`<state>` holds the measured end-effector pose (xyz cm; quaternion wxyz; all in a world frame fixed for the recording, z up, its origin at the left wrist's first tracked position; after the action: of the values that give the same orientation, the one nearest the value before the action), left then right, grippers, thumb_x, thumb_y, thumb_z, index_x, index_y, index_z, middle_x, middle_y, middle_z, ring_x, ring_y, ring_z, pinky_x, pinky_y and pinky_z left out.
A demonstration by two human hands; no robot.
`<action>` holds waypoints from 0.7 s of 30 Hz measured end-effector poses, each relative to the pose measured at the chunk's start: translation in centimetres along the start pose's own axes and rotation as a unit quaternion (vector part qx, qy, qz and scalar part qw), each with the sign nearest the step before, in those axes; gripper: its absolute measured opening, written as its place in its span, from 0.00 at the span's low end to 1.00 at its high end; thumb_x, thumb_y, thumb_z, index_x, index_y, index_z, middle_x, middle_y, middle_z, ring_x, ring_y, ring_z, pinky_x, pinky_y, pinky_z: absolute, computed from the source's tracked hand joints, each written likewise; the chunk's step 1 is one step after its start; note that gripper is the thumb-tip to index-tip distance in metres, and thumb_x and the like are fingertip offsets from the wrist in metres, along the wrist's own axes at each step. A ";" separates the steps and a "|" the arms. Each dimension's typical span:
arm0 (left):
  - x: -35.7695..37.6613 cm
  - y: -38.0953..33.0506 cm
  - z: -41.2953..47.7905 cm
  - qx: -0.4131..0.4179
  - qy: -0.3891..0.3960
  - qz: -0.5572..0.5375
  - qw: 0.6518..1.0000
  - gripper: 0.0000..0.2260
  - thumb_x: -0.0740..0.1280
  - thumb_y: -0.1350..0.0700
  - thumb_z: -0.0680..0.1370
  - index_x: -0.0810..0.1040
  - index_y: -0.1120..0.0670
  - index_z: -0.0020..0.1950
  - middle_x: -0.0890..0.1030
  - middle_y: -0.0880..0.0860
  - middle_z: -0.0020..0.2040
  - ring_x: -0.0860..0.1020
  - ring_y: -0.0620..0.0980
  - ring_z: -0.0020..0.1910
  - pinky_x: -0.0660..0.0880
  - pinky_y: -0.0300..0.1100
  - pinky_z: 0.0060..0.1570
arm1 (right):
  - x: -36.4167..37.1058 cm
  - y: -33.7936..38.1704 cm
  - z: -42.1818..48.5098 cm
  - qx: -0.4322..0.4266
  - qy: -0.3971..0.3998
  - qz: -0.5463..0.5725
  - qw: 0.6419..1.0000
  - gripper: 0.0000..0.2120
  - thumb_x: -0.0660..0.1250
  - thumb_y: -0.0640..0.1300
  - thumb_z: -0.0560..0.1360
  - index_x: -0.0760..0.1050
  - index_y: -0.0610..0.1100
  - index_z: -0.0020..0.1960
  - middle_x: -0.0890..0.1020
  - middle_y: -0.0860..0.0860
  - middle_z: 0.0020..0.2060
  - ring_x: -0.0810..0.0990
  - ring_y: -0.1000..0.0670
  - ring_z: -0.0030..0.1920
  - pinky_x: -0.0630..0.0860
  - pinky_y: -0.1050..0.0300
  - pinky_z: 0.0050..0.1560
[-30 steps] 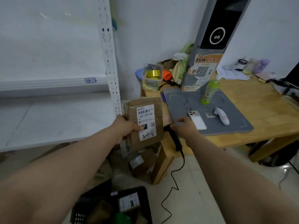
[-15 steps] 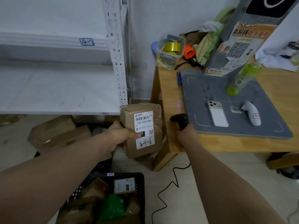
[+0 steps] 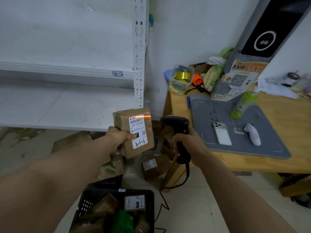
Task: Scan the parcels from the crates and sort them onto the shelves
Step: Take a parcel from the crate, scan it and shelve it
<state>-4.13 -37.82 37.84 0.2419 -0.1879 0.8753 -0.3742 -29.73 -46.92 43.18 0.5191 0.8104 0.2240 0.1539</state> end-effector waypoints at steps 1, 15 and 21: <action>-0.4 -0.3 -0.4 0.003 -0.006 -0.005 1.000 0.16 0.80 0.61 0.70 0.77 0.54 0.52 0.83 0.54 0.46 0.79 0.53 0.39 0.74 0.46 0.31 | 0.7 0.9 -1.0 -0.012 0.007 -0.009 1.000 0.17 0.68 0.34 0.76 0.72 0.47 0.61 0.80 0.46 0.31 0.78 0.47 0.31 0.78 0.51 0.36; -4.4 -3.3 -4.9 0.065 -0.016 -0.021 0.998 0.27 0.81 0.60 0.68 0.74 0.56 0.62 0.83 0.56 0.56 0.80 0.55 0.48 0.78 0.50 0.42 | 4.1 5.3 -6.5 -0.121 -0.033 -0.124 0.984 0.08 0.73 0.45 0.76 0.78 0.47 0.55 0.82 0.49 0.31 0.79 0.46 0.33 0.81 0.44 0.43; -5.0 -3.4 -5.0 0.075 -0.016 -0.025 0.997 0.28 0.82 0.60 0.67 0.71 0.56 0.61 0.83 0.56 0.54 0.81 0.56 0.51 0.81 0.54 0.53 | 5.0 5.8 -7.0 -0.114 -0.045 -0.124 0.985 0.07 0.73 0.45 0.76 0.78 0.47 0.53 0.81 0.49 0.30 0.79 0.46 0.32 0.80 0.48 0.41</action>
<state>-2.38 -34.72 44.80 0.2604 -0.1966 0.8356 -0.4419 -27.66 -41.04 51.45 0.6325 0.7179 0.2807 0.0762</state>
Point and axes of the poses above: each hand's wrist, its own z-axis towards the middle knuckle, its own x-axis out of the palm, y = z × x, the point moved 6 cm from there along z, towards the middle knuckle
